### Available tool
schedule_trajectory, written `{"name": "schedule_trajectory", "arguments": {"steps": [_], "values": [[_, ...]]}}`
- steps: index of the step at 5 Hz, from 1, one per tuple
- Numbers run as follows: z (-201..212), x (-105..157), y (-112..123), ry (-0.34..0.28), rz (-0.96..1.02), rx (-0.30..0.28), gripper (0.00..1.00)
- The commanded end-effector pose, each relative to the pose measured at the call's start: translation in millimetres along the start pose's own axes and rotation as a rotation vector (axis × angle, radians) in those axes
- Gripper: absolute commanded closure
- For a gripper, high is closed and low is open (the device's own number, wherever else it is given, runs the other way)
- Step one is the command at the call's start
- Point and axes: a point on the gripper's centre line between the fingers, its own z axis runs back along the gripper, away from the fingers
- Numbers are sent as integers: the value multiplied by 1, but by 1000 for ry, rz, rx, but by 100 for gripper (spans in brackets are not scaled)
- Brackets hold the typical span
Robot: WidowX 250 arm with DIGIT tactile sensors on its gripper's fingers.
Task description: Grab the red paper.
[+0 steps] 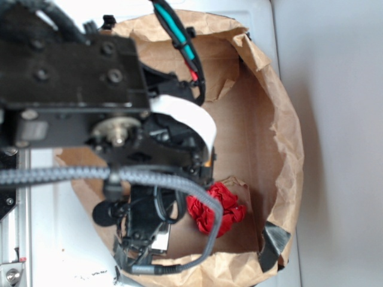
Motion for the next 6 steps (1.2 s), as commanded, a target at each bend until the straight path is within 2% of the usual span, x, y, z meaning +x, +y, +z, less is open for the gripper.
{"name": "schedule_trajectory", "arguments": {"steps": [1, 2, 3, 5, 6], "values": [[10, 8, 0, -36, -9, 13, 0], [10, 8, 0, -36, -9, 13, 0], [4, 27, 7, -54, -66, -22, 0], [9, 39, 13, -120, -220, -69, 0], [12, 36, 12, -166, -317, -34, 0]]}}
